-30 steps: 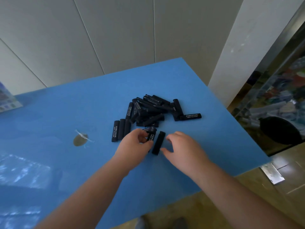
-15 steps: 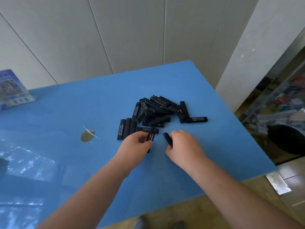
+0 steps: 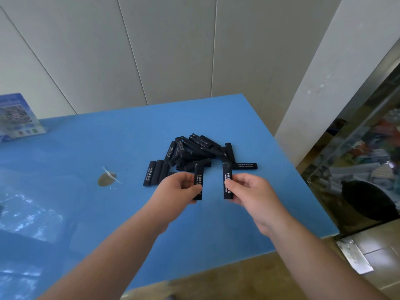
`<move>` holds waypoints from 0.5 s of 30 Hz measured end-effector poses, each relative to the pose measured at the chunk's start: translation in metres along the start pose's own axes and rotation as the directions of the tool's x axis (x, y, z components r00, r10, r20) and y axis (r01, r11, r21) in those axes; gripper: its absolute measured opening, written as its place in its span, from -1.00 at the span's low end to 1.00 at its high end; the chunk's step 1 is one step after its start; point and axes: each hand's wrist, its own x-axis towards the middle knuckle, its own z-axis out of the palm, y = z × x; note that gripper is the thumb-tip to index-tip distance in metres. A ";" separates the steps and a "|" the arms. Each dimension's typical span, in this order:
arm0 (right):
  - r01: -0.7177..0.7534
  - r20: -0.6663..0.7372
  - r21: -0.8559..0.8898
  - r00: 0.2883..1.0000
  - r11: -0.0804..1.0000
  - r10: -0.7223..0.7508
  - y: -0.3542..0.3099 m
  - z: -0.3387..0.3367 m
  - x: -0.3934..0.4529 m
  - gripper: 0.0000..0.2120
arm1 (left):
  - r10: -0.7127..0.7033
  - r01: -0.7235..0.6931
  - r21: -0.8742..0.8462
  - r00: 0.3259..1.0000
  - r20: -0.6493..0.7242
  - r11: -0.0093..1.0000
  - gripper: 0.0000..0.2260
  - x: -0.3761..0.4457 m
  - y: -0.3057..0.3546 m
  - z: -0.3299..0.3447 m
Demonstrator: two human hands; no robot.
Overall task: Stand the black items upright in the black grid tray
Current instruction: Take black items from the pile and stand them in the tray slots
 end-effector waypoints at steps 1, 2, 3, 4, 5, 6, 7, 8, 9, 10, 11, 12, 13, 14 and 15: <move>0.009 0.016 0.015 1.000 1.000 -0.009 -0.001 -0.001 -0.001 -0.91 | 0.003 -0.004 -0.008 1.000 -0.010 1.000 -0.91 -0.003 0.000 0.000; 0.019 0.031 0.021 0.999 1.000 -0.020 -0.003 -0.001 -0.001 -0.91 | 0.007 -0.008 -0.011 1.000 -0.027 1.000 -0.90 -0.007 0.000 0.000; 0.030 0.046 0.022 0.998 0.999 -0.031 -0.003 -0.001 -0.001 -0.92 | 0.012 -0.012 -0.007 0.999 -0.048 1.000 -0.90 -0.011 -0.001 -0.001; 0.039 0.064 0.021 0.997 0.999 -0.040 -0.005 0.000 -0.001 -0.92 | 0.017 -0.017 0.005 0.998 -0.066 1.000 -0.91 -0.015 -0.003 -0.003; 0.047 0.086 0.017 0.995 0.999 -0.048 -0.005 0.002 0.000 -0.92 | 0.021 -0.020 0.013 0.996 -0.082 1.000 -0.92 -0.019 -0.005 -0.005; 0.055 0.113 0.010 0.992 0.998 -0.056 -0.005 0.005 0.001 -0.92 | 0.020 -0.019 0.009 0.995 -0.101 1.000 -0.92 -0.023 -0.007 -0.008; 0.064 0.142 0.003 0.988 0.998 -0.063 -0.004 0.009 0.002 -0.91 | 0.016 -0.016 0.000 0.992 -0.127 1.000 -0.92 -0.028 -0.010 -0.012; 0.069 0.169 -0.003 0.983 0.998 -0.067 -0.004 0.014 0.002 -0.91 | 0.008 -0.010 -0.015 0.987 -0.161 1.000 -0.92 -0.034 -0.013 -0.017; 0.072 0.196 -0.005 0.978 0.997 -0.070 -0.004 0.020 0.002 -0.91 | -0.003 -0.004 -0.032 0.981 -0.196 0.999 -0.91 -0.040 -0.017 -0.022; 0.074 0.223 -0.004 0.972 0.997 -0.071 -0.005 0.026 0.001 -0.91 | -0.014 0.001 -0.059 0.974 -0.226 0.998 -0.91 -0.046 -0.020 -0.027; 0.075 0.251 -0.003 0.965 0.997 -0.072 -0.006 0.033 -0.001 -0.90 | -0.027 0.005 -0.087 0.967 -0.252 0.996 -0.91 -0.052 -0.025 -0.033; 0.078 0.279 -0.006 0.957 0.997 -0.073 -0.006 0.041 -0.003 -0.90 | -0.037 0.006 -0.115 0.962 -0.270 0.993 -0.90 -0.058 -0.028 -0.040; 0.081 0.309 -0.013 0.948 0.997 -0.073 -0.007 0.049 -0.005 -0.90 | -0.046 0.008 -0.134 0.956 -0.289 0.991 -0.89 -0.064 -0.033 -0.047; 0.085 0.342 -0.025 0.937 0.996 -0.072 -0.008 0.057 -0.007 -0.90 | -0.058 0.011 -0.149 0.948 -0.312 0.989 -0.89 -0.069 -0.038 -0.054; 0.090 0.374 -0.035 0.925 0.995 -0.070 -0.009 0.065 -0.009 -0.90 | -0.070 0.014 -0.165 0.938 -0.340 0.986 -0.88 -0.074 -0.043 -0.061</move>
